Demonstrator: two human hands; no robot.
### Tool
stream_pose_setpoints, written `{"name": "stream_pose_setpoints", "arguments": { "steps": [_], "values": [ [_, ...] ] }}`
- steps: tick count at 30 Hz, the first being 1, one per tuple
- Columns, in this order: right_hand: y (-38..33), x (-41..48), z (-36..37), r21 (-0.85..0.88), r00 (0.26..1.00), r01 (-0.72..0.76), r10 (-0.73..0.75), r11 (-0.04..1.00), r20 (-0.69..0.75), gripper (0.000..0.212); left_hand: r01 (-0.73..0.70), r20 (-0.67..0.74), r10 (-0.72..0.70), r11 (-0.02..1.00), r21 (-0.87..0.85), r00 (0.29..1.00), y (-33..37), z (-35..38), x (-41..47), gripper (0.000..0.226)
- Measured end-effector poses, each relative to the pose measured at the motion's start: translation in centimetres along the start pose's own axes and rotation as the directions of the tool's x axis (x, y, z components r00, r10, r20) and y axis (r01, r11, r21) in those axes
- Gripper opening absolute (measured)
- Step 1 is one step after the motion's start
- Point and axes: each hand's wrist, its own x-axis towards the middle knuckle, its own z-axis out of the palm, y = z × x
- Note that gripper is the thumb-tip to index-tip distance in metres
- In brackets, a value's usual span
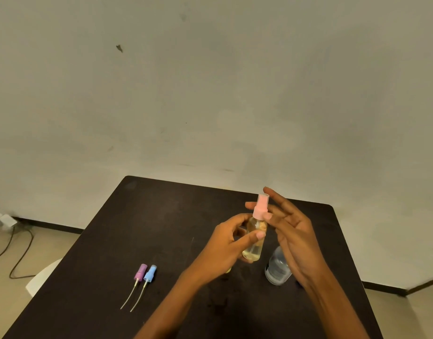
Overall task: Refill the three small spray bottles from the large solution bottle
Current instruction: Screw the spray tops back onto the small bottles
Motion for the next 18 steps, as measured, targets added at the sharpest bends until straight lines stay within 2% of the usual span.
{"name": "stream_pose_setpoints", "arguments": {
  "steps": [7,13,18],
  "values": [
    [0.17,0.14,0.34,-0.109,0.992,0.022,-0.035,0.994,-0.120,0.053,-0.023,0.010,0.023,1.000,-0.004,1.000,0.03,0.13,-0.18,0.030],
    [0.24,-0.10,-0.12,-0.014,1.000,-0.008,0.009,1.000,0.016,0.070,-0.021,0.006,0.021,1.000,-0.017,1.000,0.05,0.17,-0.07,0.029],
    [0.25,-0.05,0.06,-0.018,0.998,0.015,-0.017,1.000,-0.068,0.066,-0.017,0.001,0.017,1.000,-0.012,1.000,-0.01,0.05,-0.04,0.039]
  ]
}}
